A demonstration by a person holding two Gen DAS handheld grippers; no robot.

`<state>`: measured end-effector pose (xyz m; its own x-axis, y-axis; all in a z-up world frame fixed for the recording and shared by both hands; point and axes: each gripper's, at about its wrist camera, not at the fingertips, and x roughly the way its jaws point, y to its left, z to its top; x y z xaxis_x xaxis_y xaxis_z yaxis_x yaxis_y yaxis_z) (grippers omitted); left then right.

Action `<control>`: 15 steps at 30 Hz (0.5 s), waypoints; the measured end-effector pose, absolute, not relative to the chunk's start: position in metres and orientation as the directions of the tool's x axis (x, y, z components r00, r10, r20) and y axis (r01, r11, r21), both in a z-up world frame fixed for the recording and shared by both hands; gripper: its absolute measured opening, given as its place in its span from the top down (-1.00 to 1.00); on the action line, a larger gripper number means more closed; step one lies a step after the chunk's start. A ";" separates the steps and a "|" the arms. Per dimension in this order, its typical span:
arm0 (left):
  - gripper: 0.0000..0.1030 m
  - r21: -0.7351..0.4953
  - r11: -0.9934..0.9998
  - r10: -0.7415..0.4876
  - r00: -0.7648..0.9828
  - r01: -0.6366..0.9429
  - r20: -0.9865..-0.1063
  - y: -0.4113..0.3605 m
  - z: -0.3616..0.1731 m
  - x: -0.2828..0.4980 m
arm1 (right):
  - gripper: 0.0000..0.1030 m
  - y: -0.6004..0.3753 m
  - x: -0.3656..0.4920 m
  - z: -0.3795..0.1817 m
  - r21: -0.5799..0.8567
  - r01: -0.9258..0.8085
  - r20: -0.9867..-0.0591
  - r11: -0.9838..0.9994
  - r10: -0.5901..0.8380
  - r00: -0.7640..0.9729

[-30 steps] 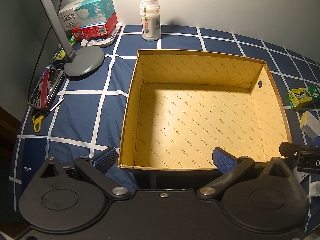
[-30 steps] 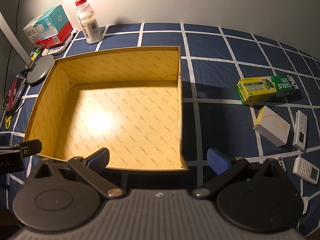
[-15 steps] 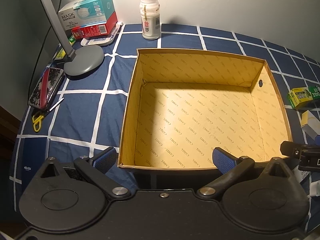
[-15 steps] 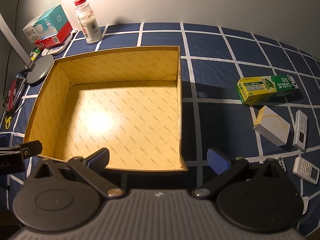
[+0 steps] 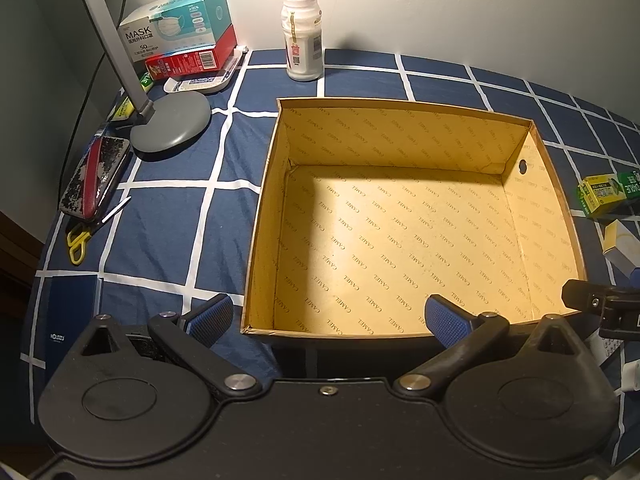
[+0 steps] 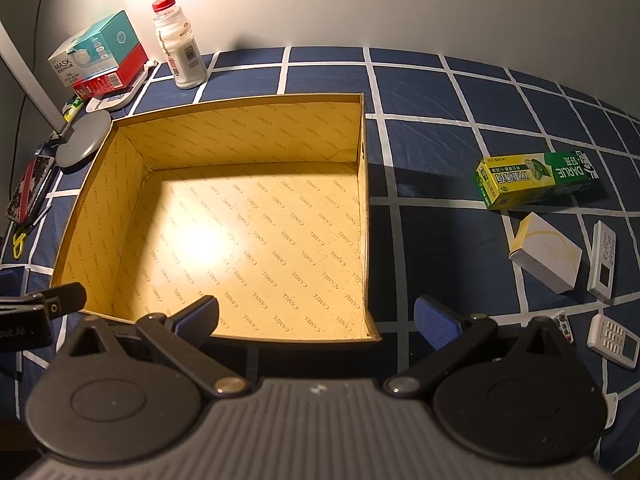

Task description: Organize objects

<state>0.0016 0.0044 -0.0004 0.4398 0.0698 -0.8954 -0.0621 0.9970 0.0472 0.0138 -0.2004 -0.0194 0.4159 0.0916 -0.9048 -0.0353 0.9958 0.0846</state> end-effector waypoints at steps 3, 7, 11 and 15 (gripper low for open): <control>-1.00 0.045 0.997 0.069 0.439 -0.064 -0.896 0.006 0.000 0.001 | -1.00 -0.200 0.014 -0.018 0.082 -0.037 -0.904 0.996 0.090 0.418; -1.00 0.044 0.997 0.069 0.439 -0.067 -0.896 0.006 0.000 0.001 | -1.00 -0.200 0.014 -0.018 0.082 -0.035 -0.904 0.996 0.090 0.418; -1.00 0.043 0.997 0.069 0.440 -0.069 -0.895 0.008 0.001 0.001 | -1.00 -0.201 0.015 -0.017 0.087 -0.032 -0.903 0.996 0.092 0.419; -1.00 0.043 0.997 0.069 0.442 -0.068 -0.895 0.010 0.002 0.003 | -1.00 -0.201 0.016 -0.016 0.090 -0.032 -0.901 0.995 0.094 0.423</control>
<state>0.0031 0.0098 0.0017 0.4416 0.0693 -0.8945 -0.0684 0.9967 0.0435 0.0164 -0.2009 -0.0161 0.4226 0.0945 -0.9014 -0.0316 0.9955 0.0895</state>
